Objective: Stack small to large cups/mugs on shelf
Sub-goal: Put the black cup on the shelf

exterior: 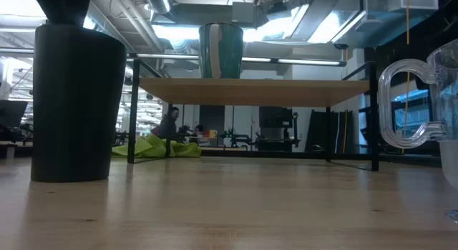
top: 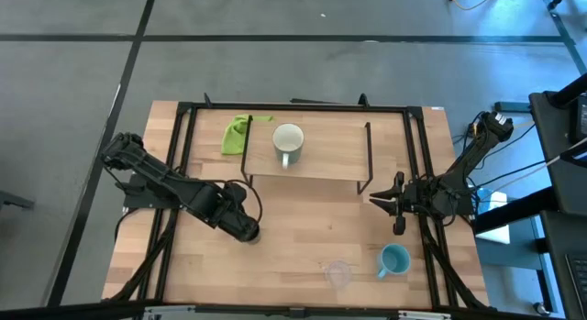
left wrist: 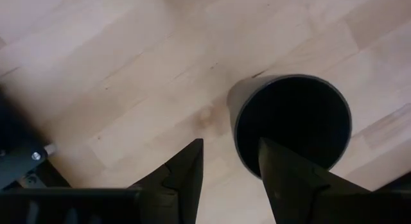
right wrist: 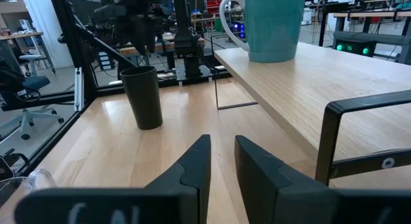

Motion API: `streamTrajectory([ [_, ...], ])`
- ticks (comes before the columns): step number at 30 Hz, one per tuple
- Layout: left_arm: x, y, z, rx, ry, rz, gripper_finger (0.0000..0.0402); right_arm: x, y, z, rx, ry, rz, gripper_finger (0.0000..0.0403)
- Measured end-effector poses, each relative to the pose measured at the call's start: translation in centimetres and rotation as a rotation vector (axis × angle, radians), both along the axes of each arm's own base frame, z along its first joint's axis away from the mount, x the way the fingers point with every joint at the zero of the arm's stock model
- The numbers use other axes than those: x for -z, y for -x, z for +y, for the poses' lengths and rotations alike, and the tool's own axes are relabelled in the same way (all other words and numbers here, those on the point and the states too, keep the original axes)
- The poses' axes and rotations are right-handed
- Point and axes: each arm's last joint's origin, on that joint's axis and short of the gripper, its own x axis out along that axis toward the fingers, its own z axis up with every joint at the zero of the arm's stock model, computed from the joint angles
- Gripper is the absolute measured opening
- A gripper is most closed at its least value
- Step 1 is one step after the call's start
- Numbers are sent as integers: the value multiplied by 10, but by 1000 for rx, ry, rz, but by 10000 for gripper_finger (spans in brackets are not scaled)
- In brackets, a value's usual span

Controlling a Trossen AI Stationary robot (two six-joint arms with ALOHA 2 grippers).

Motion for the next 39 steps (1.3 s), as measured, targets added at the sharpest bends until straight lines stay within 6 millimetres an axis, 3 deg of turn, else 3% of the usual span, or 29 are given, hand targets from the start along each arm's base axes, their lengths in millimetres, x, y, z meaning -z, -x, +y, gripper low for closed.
streamTrajectory([
  [9,0,-5,3,-16,23,-23,144,0,0,0,0,1,0,72],
  [17,16,-4,2,-11,57,5,144,0,0,0,0,0,0,72],
  [34,16,-8,1,44,67,-26,140,0,0,0,0,1,0,72],
  [39,27,-5,2,44,69,14,141,0,0,0,0,1,0,72],
])
